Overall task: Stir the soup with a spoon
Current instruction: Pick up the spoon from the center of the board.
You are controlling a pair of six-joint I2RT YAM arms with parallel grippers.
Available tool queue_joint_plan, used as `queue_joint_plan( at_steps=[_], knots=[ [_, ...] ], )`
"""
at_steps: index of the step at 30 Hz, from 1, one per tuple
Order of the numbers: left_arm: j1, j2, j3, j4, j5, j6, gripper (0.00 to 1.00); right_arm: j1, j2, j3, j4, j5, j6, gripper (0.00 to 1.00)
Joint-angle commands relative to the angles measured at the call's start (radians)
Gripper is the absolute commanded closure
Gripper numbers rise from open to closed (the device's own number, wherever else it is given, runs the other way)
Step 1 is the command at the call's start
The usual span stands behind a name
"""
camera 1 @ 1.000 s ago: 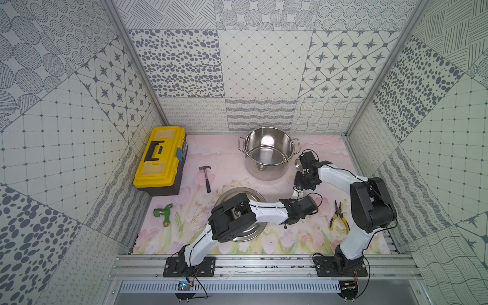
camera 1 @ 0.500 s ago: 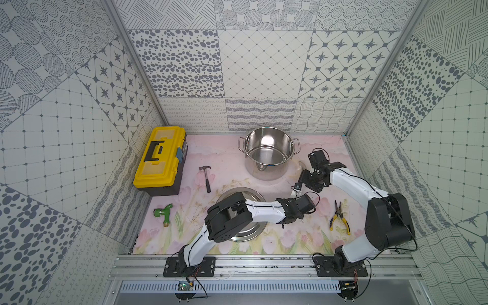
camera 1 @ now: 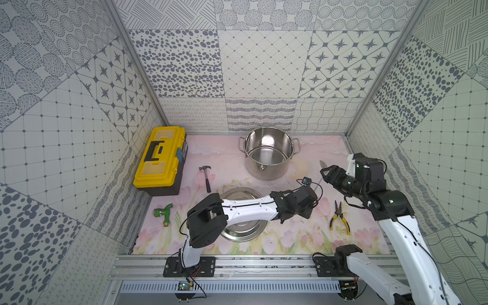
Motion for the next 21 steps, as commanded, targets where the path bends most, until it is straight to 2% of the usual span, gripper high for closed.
queue_joint_plan(
  at_steps=[1, 6, 9, 14, 17, 21],
  knots=[
    [-0.003, -0.092, 0.076, -0.074, 0.203, 0.05, 1.0, -0.002, -0.092, -0.022, -0.042, 0.0, 0.073, 0.28],
    [0.004, -0.129, 0.17, -0.132, 0.282, 0.027, 1.0, -0.002, -0.182, 0.006, 0.003, 0.003, 0.145, 0.23],
    [0.018, -0.145, 0.234, -0.171, 0.315, 0.017, 1.0, -0.002, -0.197, 0.019, 0.093, -0.053, 0.169, 0.23],
    [0.043, -0.187, 0.32, -0.237, 0.321, 0.009, 1.0, -0.002, -0.157, 0.056, 0.227, -0.148, 0.208, 0.16],
    [0.07, -0.23, 0.323, -0.244, 0.327, -0.017, 1.0, -0.002, -0.12, 0.071, 0.319, -0.202, 0.243, 0.04],
    [0.125, -0.301, 0.27, -0.22, 0.352, -0.08, 1.0, -0.002, -0.064, 0.071, 0.427, -0.284, 0.287, 0.03]
  ],
)
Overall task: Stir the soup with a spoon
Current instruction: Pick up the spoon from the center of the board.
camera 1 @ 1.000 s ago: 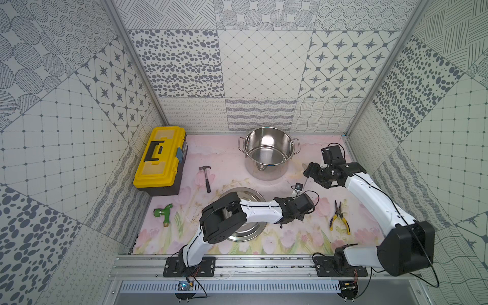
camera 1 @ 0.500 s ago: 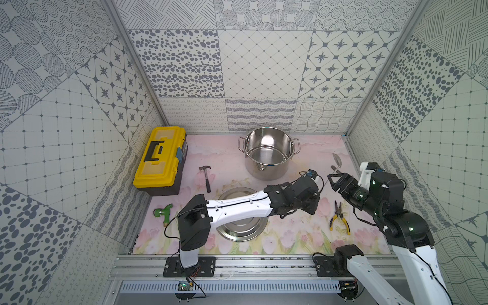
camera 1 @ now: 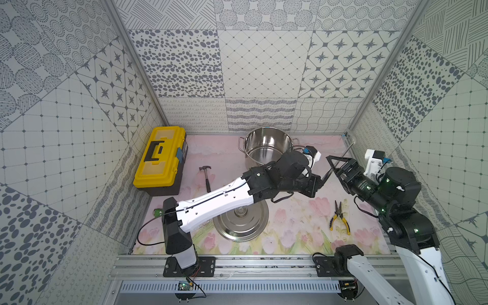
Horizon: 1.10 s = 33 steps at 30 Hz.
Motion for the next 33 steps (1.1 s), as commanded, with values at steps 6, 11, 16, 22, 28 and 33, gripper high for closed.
queue_joint_plan(
  at_steps=[6, 11, 16, 22, 28, 33],
  knots=[
    [0.129, -0.142, -0.093, 0.094, 0.172, -0.209, 1.0, 0.043, 0.105, -0.03, 0.314, -0.177, 0.119, 0.03],
    [0.171, -0.165, -0.139, 0.216, 0.22, -0.336, 1.0, 0.164, 0.165, -0.07, 0.454, -0.16, 0.164, 0.14],
    [0.205, -0.217, -0.233, 0.333, 0.202, -0.456, 1.0, 0.252, 0.219, -0.055, 0.531, -0.126, 0.158, 0.19],
    [0.219, -0.24, -0.282, 0.382, 0.14, -0.538, 1.0, 0.265, 0.25, -0.035, 0.529, -0.105, 0.143, 0.16],
    [0.219, -0.272, -0.345, 0.459, 0.082, -0.598, 1.0, 0.266, 0.264, -0.047, 0.533, -0.046, 0.176, 0.22],
    [0.218, -0.309, -0.406, 0.506, 0.014, -0.611, 1.0, 0.267, 0.303, -0.035, 0.568, -0.045, 0.221, 0.38]
  ],
)
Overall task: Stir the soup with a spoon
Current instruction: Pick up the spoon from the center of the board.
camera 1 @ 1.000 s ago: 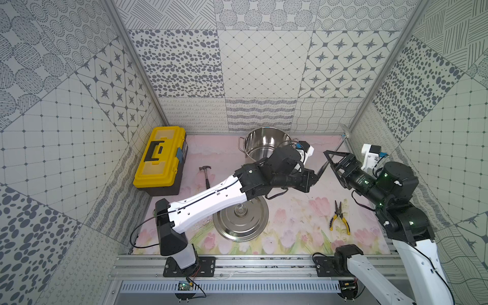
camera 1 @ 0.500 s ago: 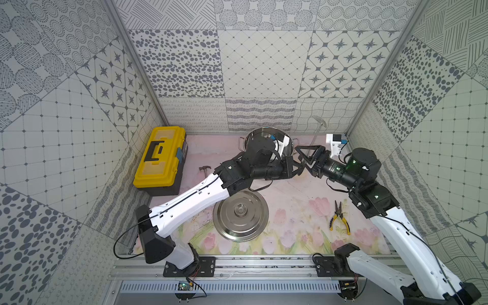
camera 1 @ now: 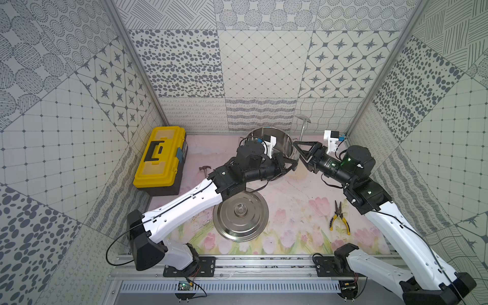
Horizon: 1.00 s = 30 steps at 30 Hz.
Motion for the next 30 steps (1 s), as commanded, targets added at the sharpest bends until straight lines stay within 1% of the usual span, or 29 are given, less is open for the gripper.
queue_joint_plan(
  at_steps=[1, 3, 5, 12, 17, 20, 23, 30],
  knots=[
    [0.008, -0.037, -0.045, 0.194, -0.09, -0.068, 1.0, 0.005, 0.037, 0.028, 0.066, 0.006, 0.037, 0.4],
    [0.006, -0.036, -0.043, 0.198, -0.096, -0.066, 1.0, 0.005, 0.061, 0.036, 0.072, -0.015, 0.044, 0.44],
    [0.007, -0.039, -0.046, 0.207, -0.105, -0.066, 1.0, 0.006, 0.078, 0.041, 0.073, -0.031, 0.054, 0.45],
    [0.008, -0.069, -0.096, 0.258, -0.165, -0.081, 1.0, 0.01, 0.085, 0.033, 0.099, -0.031, 0.087, 0.49],
    [0.007, -0.077, -0.119, 0.264, -0.189, -0.095, 1.0, 0.025, 0.108, 0.047, 0.115, -0.047, 0.1, 0.56],
    [0.008, -0.086, -0.137, 0.274, -0.213, -0.1, 1.0, 0.04, 0.11, 0.045, 0.119, -0.039, 0.104, 0.57],
    [0.007, -0.082, -0.137, 0.282, -0.207, -0.104, 1.0, 0.05, 0.119, 0.039, 0.126, -0.041, 0.113, 0.58],
    [0.01, -0.088, -0.169, 0.3, -0.203, -0.13, 1.0, 0.067, 0.133, 0.037, 0.154, -0.036, 0.133, 0.67]
  ],
)
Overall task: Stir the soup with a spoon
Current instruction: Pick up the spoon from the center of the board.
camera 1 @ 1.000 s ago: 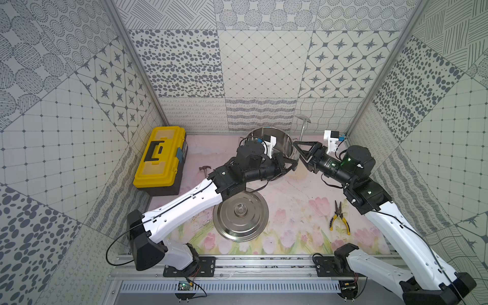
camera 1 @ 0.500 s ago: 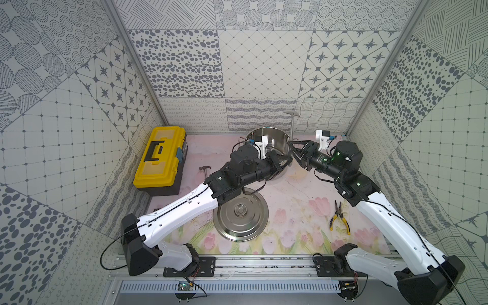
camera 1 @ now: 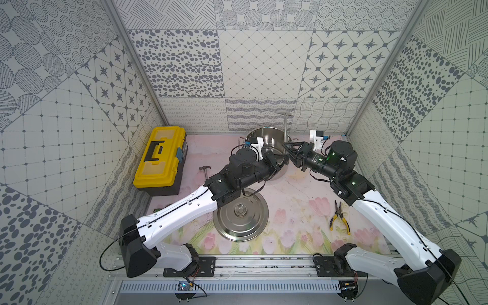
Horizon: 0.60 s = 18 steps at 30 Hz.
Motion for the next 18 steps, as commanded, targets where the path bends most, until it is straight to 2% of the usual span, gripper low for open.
queue_joint_plan(
  at_steps=[1, 4, 11, 14, 15, 16, 18],
  knots=[
    [0.005, -0.02, -0.02, 0.119, -0.024, -0.013, 1.0, 0.007, 0.007, 0.023, 0.066, -0.001, 0.013, 0.68],
    [0.007, -0.033, -0.039, 0.122, -0.033, -0.016, 1.0, 0.007, 0.007, 0.025, 0.065, -0.001, 0.015, 0.74],
    [0.007, -0.044, -0.051, 0.128, -0.055, -0.022, 1.0, 0.01, 0.023, 0.033, 0.046, -0.023, 0.029, 0.95],
    [0.006, -0.038, -0.04, 0.121, -0.055, -0.021, 1.0, 0.014, 0.044, 0.057, 0.017, -0.049, 0.033, 1.0],
    [0.007, -0.035, -0.034, 0.112, -0.055, -0.021, 0.94, 0.017, 0.053, 0.068, -0.002, -0.052, 0.035, 1.0],
    [0.008, -0.035, -0.028, 0.096, -0.054, -0.021, 0.79, 0.016, 0.06, 0.077, -0.018, -0.052, 0.043, 1.0],
    [0.008, -0.047, -0.015, 0.046, -0.072, -0.015, 0.4, 0.011, 0.076, 0.095, -0.021, -0.056, 0.073, 1.0]
  ],
)
